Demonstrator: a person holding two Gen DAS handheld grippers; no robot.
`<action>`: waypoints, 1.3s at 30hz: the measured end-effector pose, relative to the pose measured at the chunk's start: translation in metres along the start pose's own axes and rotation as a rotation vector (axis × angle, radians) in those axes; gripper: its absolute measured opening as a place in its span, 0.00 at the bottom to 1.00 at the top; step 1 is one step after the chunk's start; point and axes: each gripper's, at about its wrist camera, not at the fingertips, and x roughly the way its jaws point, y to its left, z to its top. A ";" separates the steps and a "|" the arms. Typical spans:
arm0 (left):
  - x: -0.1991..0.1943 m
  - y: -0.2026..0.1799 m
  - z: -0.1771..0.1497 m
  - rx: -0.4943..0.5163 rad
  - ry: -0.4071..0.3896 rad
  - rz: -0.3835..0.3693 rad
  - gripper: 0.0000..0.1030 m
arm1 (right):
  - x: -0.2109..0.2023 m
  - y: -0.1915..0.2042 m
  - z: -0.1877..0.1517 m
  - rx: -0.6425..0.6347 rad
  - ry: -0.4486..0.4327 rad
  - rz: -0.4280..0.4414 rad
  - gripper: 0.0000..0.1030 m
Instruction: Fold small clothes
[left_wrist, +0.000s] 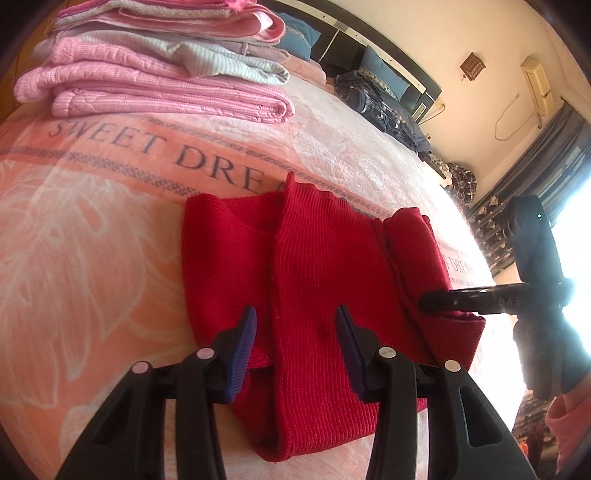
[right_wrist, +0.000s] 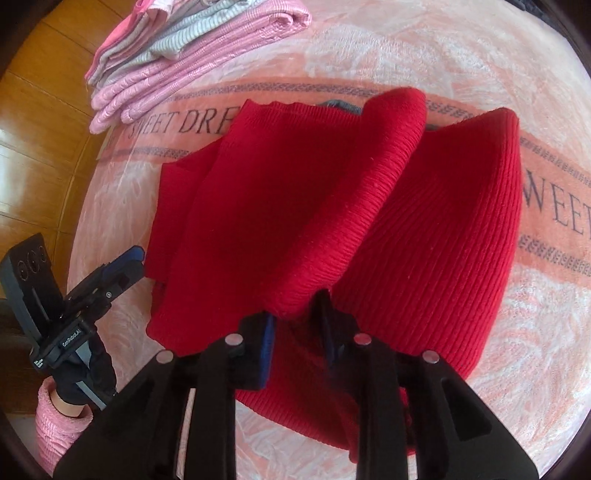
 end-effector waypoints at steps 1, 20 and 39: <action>0.000 0.002 0.000 -0.006 0.001 -0.002 0.44 | 0.000 0.003 -0.002 -0.013 -0.003 0.019 0.33; 0.011 -0.032 0.017 -0.045 0.010 -0.086 0.46 | 0.002 0.031 -0.096 -0.282 -0.011 -0.017 0.50; 0.066 -0.064 0.010 -0.146 0.138 -0.229 0.50 | -0.030 -0.028 -0.096 -0.152 -0.069 0.224 0.07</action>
